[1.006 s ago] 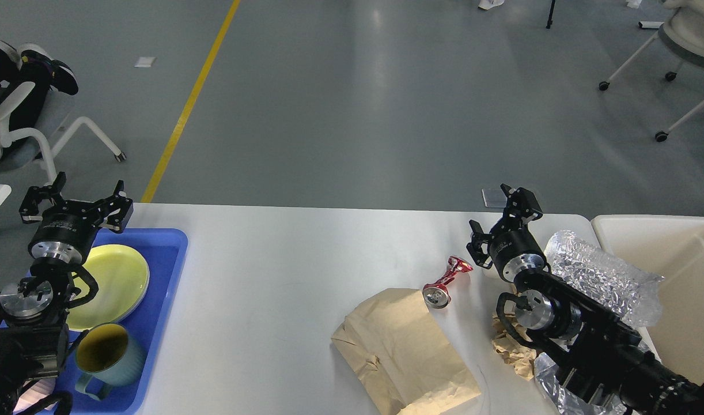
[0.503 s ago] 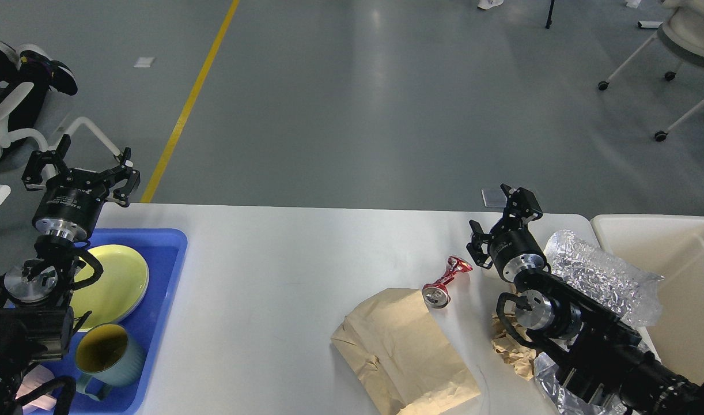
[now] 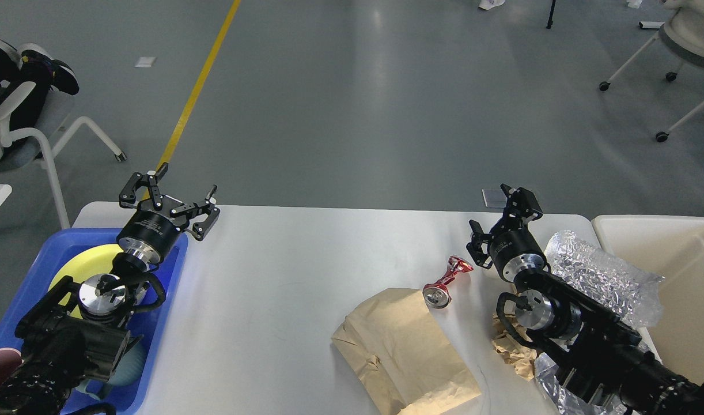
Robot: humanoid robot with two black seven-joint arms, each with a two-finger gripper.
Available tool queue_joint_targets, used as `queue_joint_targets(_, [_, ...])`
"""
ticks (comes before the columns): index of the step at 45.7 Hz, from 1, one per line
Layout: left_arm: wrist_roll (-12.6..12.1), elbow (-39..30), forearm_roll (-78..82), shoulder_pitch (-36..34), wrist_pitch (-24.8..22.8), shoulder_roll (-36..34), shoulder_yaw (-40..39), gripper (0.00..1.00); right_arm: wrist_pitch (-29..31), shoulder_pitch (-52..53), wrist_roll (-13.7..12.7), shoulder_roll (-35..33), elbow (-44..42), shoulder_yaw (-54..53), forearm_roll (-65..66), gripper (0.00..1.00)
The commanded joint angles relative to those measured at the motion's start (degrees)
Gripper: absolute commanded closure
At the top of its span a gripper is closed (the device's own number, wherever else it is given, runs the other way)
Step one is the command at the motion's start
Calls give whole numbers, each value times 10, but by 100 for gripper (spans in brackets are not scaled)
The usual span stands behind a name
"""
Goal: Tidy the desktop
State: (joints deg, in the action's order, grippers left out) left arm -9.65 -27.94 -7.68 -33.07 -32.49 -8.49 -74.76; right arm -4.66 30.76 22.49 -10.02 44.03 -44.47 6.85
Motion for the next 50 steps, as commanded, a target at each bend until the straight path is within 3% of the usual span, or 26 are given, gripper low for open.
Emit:
queue_joint_targets(1, [-6, 1, 0, -2, 1, 3, 80, 4, 0, 0, 0, 0, 0, 0, 0, 0])
queue_joint_targets(6, [0, 1, 0, -5, -7, -2, 115, 4, 0, 0, 0, 0, 0, 0, 0, 0])
queue_joint_targets(16, [6, 1, -1, -2, -11, 0, 108, 4, 0, 0, 0, 0, 0, 0, 0, 0])
queue_joint_targets(30, [55, 1, -6, 4, -29, 3, 106, 4, 0, 0, -1, 0, 0, 0, 0, 0])
queue_joint_targets(50, [59, 1, -6, 4, -35, 3, 107, 4, 0, 0, 0, 0, 0, 0, 0, 0])
